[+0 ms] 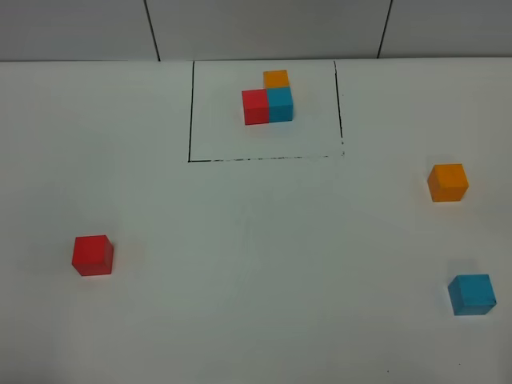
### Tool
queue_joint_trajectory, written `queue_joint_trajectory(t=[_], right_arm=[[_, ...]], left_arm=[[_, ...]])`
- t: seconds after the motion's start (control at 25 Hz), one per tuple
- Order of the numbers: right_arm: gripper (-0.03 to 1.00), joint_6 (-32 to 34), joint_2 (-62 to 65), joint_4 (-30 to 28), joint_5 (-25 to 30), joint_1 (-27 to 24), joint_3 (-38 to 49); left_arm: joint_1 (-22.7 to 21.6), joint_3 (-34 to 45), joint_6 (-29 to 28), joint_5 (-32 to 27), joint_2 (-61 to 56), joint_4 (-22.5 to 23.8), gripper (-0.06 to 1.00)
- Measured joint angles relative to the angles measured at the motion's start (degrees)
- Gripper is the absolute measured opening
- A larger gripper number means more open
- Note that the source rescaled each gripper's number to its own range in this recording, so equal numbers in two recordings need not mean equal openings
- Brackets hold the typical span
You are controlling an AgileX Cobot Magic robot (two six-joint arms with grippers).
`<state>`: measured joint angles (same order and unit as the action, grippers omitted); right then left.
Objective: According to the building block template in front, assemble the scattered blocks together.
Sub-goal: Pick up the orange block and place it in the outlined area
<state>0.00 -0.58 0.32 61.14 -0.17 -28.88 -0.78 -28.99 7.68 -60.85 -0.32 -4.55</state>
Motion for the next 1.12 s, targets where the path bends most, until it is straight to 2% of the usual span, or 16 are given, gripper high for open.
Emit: queue_joint_trajectory(t=[0.32,0.48,0.6,0.76,0.84,0.96,1.12], right_arm=[[0.73,0.00,0.00,0.06,0.00,0.00,0.00],[0.73,-3.48,-4.01,1.68,1.62,0.00,-0.68],[0.73,-4.18,-11.70,3.50,1.89,0.00,-2.29],[0.74,-4.34,-25.34,4.54,-1.49,0.00,-5.15],[0.80,-4.41,-33.81,4.59,-2.96,0.00,-7.54],[0.95,-4.41,-46.64,4.84,-4.29,0.00,-11.78],[0.99,-4.41,-62.69,6.36,-7.47,0.00,-18.10]], left_arm=[[0.00,0.00,0.00,0.00,0.00,0.00,0.16],[0.00,0.00,0.00,0.00,0.00,0.00,0.16],[0.00,0.00,0.00,0.00,0.00,0.00,0.16],[0.00,0.00,0.00,0.00,0.00,0.00,0.15],[0.00,0.00,0.00,0.00,0.00,0.00,0.15],[0.00,0.00,0.00,0.00,0.00,0.00,0.15],[0.00,0.00,0.00,0.00,0.00,0.00,0.15]])
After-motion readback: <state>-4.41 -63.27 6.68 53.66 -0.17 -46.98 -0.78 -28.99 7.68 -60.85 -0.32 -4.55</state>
